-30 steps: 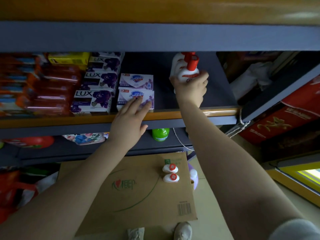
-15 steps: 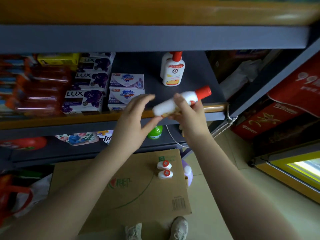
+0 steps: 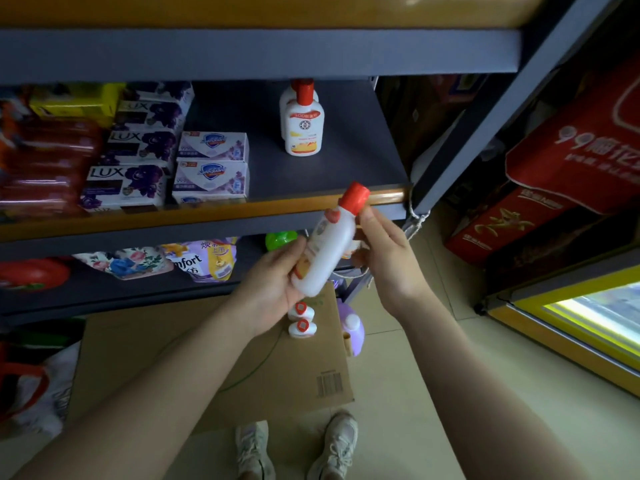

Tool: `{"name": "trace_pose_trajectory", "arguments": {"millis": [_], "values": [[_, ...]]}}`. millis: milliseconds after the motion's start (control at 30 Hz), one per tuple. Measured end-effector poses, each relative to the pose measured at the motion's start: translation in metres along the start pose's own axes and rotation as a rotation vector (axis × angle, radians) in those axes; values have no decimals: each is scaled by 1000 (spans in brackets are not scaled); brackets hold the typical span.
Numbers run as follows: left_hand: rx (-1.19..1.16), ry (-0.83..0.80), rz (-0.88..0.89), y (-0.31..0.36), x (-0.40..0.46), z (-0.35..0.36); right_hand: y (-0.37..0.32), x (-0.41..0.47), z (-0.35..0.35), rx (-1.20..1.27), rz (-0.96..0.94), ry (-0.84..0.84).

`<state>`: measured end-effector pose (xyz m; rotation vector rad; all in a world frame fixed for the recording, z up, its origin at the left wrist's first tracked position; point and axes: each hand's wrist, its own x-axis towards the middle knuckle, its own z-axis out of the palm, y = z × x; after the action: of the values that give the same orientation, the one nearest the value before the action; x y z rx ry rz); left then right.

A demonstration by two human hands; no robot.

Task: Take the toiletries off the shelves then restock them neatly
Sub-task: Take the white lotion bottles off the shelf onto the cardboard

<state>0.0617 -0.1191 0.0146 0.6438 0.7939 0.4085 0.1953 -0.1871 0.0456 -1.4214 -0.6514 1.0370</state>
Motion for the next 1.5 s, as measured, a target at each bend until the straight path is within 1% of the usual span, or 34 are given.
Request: {"name": "trace_pose_trajectory", "arguments": {"millis": [100, 167, 233, 300, 367, 467, 533, 633, 733, 833, 900, 933, 1000, 1067, 1133, 1233, 1267, 1333, 1400, 1500], "values": [[-114, -56, -180, -11, -5, 9, -1, -3, -8, -26, -26, -34], [-135, -65, -236, -16, -7, 14, -1, -6, -12, -16, -23, -66], [-135, -86, -252, -20, -10, 14, 0, -9, -17, -16, -9, -69], [-147, -163, -270, -24, -12, 11, 7, -7, -20, -6, 40, -31], [-118, -200, -305, -26, -15, 9, 16, -5, -22, 50, 168, 8], [-68, -125, -384, -22, -21, 11, 29, -2, -17, 273, 430, 20], [-66, -66, -424, -20, -25, 13, 39, -2, -13, 311, 566, 12], [-43, 14, -405, -23, -24, 9, 54, 0, -7, 348, 705, -8], [25, 44, -393, -32, -22, -2, 65, 3, -5, 406, 714, -74], [15, 25, -404, -44, -23, -18, 68, 5, -9, 429, 621, -97], [-5, 55, -359, -53, -22, -30, 70, 4, -14, 339, 511, -132], [39, 98, -306, -59, -20, -38, 73, 4, -15, 279, 452, -154], [212, 198, -186, -71, -17, -55, 81, 1, -16, 77, 350, -169], [366, 255, -126, -79, -16, -69, 91, -1, -18, -175, 272, -167], [473, 272, -104, -87, -15, -81, 102, -2, -18, -378, 210, -215], [831, 278, -31, -96, -10, -96, 128, -6, -16, -684, 78, -274], [901, 304, -3, -97, -8, -99, 139, -9, -14, -784, 11, -293], [902, 354, 19, -97, -5, -105, 163, -18, -9, -956, -93, -377], [854, 372, -2, -94, -4, -111, 187, -26, -7, -1067, -120, -435], [902, 336, -8, -94, -5, -125, 220, -31, -6, -1151, -116, -404]]}}
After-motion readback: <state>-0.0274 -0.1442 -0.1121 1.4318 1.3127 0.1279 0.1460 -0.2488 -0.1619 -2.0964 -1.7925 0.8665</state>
